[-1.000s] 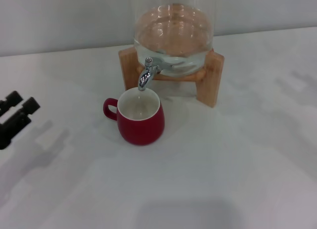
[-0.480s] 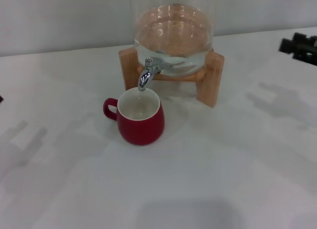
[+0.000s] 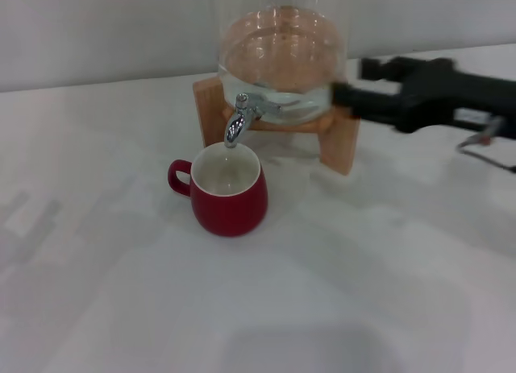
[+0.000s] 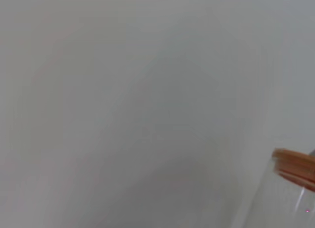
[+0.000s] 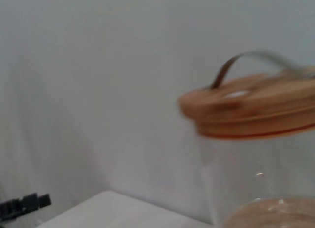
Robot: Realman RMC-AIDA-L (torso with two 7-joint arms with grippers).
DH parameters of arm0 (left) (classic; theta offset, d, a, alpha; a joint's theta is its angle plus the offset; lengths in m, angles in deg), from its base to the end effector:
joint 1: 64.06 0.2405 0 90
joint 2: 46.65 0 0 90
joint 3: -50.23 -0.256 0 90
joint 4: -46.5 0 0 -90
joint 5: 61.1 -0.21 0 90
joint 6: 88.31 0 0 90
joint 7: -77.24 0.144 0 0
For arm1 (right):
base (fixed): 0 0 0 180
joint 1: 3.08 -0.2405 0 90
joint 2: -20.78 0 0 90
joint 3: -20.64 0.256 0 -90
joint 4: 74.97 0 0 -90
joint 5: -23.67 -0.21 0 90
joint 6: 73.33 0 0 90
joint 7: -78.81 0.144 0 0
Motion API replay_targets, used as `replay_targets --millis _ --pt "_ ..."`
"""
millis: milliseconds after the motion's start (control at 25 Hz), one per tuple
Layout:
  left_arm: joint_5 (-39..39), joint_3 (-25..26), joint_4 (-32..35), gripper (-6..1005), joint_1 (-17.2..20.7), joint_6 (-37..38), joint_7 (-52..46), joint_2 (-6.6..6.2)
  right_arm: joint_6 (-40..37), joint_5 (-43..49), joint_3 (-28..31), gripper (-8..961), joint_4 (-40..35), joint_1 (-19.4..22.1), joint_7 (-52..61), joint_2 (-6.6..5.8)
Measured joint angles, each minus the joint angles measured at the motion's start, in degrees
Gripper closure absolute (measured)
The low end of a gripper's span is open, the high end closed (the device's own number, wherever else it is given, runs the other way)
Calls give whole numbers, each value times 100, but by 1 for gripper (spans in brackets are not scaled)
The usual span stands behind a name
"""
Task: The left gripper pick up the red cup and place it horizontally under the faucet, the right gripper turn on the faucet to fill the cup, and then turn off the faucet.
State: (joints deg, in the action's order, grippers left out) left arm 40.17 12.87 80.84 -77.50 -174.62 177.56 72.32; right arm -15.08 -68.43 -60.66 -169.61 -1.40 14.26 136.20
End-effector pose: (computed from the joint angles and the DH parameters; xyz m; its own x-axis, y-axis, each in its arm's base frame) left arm -0.3264 0.2848 0.0638 0.3418 0.2057 0.9170 0.8178 -0.5458 -0.1824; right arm 0.1816 0.2945 0.0721 0.6951 -0.2698 -0.6664 -0.6139 -0.7051 -0.3548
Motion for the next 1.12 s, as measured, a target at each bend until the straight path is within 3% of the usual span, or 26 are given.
replay_targets --millis 40,120,280,640,1120 --pt "-7 18 44 338 -4 8 -100 -3 0 0 0 294 0 0 0 0" --pt "-22 26 117 339 -4 27 -233 -5 -615 476 -681 294 -106 -78 257 -4" --pt "-13 29 165 340 20 93 -547 -5 -1040 632 -1068 294 125 -242 334 -8" --pt "-184 29 158 344 144 351 -1198 -4 -1310 596 -1162 294 523 -414 306 -18" --pt "-221 27 321 345 217 271 -1234 -5 -1959 621 -1619 294 721 -488 290 -12"
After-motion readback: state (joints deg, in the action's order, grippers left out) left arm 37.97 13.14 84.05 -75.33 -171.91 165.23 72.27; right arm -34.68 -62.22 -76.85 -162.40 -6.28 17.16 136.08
